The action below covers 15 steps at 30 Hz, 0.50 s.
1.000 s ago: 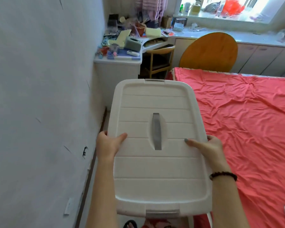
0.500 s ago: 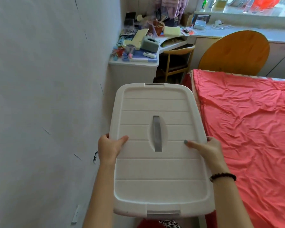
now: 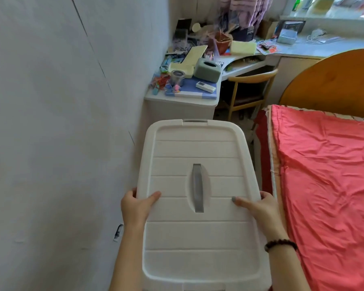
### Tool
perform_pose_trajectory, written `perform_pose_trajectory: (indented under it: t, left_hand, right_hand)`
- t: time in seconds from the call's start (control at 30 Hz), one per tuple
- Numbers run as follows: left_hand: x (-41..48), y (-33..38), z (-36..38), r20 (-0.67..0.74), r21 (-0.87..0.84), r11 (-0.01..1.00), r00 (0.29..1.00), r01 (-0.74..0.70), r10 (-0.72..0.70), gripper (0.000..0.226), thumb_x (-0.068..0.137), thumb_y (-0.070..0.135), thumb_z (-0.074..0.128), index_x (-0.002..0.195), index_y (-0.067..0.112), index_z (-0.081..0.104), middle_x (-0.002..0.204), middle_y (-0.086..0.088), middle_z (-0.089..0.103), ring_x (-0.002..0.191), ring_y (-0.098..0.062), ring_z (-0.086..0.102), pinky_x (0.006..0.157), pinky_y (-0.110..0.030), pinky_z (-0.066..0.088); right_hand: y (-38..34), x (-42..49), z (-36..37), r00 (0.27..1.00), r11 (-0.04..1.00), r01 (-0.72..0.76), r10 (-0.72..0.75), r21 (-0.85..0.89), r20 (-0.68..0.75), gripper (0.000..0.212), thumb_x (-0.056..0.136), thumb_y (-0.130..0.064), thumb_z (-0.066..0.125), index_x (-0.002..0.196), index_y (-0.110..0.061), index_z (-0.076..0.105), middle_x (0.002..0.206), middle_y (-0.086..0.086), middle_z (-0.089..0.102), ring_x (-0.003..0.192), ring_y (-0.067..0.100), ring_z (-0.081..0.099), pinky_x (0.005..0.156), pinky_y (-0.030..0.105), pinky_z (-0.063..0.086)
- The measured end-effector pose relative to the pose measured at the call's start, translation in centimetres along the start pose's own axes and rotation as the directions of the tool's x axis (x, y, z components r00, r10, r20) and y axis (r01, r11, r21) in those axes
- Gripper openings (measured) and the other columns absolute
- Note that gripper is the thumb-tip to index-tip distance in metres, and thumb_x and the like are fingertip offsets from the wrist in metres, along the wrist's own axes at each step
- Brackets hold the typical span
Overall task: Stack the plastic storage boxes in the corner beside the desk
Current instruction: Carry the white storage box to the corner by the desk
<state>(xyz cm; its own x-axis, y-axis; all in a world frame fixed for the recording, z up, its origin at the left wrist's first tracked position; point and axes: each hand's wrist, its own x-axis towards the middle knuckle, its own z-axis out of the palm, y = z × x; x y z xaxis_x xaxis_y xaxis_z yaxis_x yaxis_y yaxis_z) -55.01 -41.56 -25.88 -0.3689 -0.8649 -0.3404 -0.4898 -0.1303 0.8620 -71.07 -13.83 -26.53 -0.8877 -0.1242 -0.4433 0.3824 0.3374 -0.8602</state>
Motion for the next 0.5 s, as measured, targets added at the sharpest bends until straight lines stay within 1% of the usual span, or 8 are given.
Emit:
perform_pose_trajectory:
  t: [0.1,0.2,0.27,0.33,0.4,0.5]
  left_hand:
    - [2.1,1.1,1.2,-0.023,-0.013,1.0,1.0,0.02,-0.02,0.044,0.058,0.02,0.089,0.094,0.007,0.068,0.083,-0.003,0.07,0.065,-0.009,0.064,0.053,-0.019,0.045]
    - [4.3,1.8,1.7,-0.035,-0.017,1.0,0.999,0.026,-0.027,0.046,0.058,0.02,0.089,0.096,0.007,0.067,0.082,0.0,0.07,0.065,-0.008,0.065,0.052,-0.017,0.045]
    - [6.0,2.0,2.0,-0.033,-0.004,1.0,0.999,0.026,-0.026,0.046,0.058,0.021,0.089,0.095,0.008,0.066,0.08,0.001,0.07,0.065,-0.006,0.064,0.049,-0.014,0.044]
    - [8.2,2.2,2.4,-0.038,0.015,0.999,0.999,0.037,-0.036,0.045,0.057,0.023,0.09,0.093,0.01,0.066,0.078,0.004,0.069,0.064,-0.005,0.065,0.048,-0.012,0.043]
    - [10.8,2.3,2.8,-0.034,0.037,0.998,0.998,0.046,-0.045,0.044,0.057,0.024,0.09,0.091,0.01,0.066,0.075,0.006,0.068,0.066,-0.009,0.066,0.048,-0.014,0.043]
    - [14.6,2.4,3.5,0.001,0.057,0.995,0.997,0.081,-0.081,0.046,0.057,0.023,0.09,0.094,0.009,0.065,0.08,-0.001,0.069,0.068,-0.016,0.066,0.057,-0.023,0.048]
  right_hand:
    - [-1.6,3.0,1.3,1.0,1.0,-0.009,0.01,-0.025,0.014,0.073,0.037,-0.037,0.096,0.099,-0.012,0.066,0.091,0.006,0.074,0.078,0.024,0.073,0.069,0.043,0.061]
    - [-2.8,4.9,2.5,1.0,0.998,0.008,-0.008,-0.057,0.009,0.06,0.044,-0.032,0.096,0.092,-0.017,0.064,0.088,0.003,0.073,0.076,0.021,0.072,0.063,0.036,0.06]
    - [-3.3,6.3,3.6,1.0,0.997,0.009,-0.008,-0.071,0.01,0.056,0.044,-0.033,0.095,0.089,-0.019,0.064,0.086,0.002,0.073,0.076,0.02,0.072,0.064,0.037,0.06]
    - [-3.7,8.0,5.0,0.999,0.996,-0.018,0.02,-0.084,0.025,0.058,0.044,-0.035,0.095,0.091,-0.019,0.064,0.087,0.002,0.073,0.077,0.021,0.072,0.068,0.042,0.061]
    - [-4.1,9.5,6.6,0.998,0.993,-0.049,0.052,-0.107,0.028,0.063,0.045,-0.036,0.095,0.096,-0.016,0.064,0.09,0.003,0.072,0.08,0.022,0.071,0.072,0.043,0.061]
    - [-4.6,11.7,9.0,0.996,0.988,-0.093,0.093,-0.126,-0.006,0.067,0.046,-0.037,0.095,0.1,-0.013,0.063,0.093,0.004,0.071,0.082,0.022,0.07,0.074,0.043,0.06]
